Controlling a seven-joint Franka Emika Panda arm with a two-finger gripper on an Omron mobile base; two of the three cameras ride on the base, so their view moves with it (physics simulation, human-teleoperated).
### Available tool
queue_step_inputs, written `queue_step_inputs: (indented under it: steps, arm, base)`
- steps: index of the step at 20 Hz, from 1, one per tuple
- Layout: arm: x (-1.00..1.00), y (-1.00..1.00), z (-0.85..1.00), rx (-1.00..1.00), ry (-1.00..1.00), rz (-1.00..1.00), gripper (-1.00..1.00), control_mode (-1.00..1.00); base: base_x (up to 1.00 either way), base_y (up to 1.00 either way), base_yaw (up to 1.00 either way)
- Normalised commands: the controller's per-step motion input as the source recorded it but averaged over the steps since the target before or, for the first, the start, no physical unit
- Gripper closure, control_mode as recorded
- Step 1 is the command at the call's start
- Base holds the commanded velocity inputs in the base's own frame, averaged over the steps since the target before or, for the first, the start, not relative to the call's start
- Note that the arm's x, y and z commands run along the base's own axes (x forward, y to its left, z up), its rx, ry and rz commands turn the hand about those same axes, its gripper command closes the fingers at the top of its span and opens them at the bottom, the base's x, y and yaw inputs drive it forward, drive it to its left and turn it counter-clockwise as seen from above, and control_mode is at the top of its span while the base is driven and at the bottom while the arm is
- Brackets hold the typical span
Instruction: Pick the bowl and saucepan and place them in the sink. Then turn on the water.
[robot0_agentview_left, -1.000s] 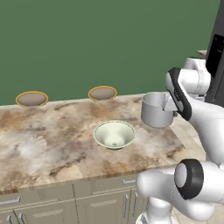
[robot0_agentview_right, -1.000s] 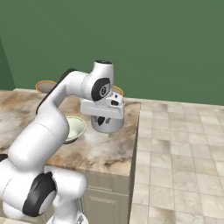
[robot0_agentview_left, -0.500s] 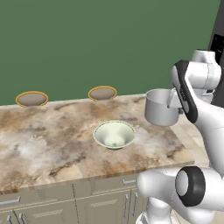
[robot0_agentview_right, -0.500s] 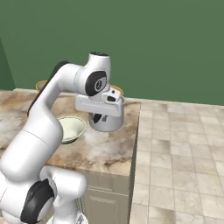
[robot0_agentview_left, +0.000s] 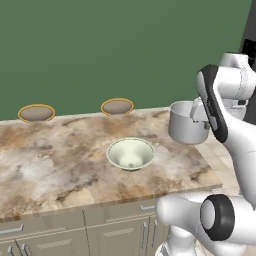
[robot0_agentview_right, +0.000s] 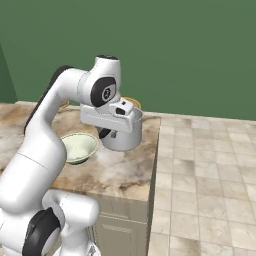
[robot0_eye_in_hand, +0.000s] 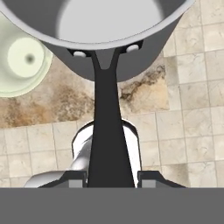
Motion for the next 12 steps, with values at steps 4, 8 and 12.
queue_step_inputs:
  steps: [4, 8, 12]
  arm:
    - [-0.10, 0.17, 0.00, 0.00, 0.00, -0.03, 1.00, -1.00]
    - [-0.05, 0.39, 0.00, -0.02, 0.00, 0.00, 1.00, -1.00]
    - [-0.05, 0.48, 0.00, -0.02, 0.00, 0.00, 1.00, -1.00]
  base:
    - [0.00, 0.00, 0.00]
    - [0.00, 0.00, 0.00]
    - [0.00, 0.00, 0.00]
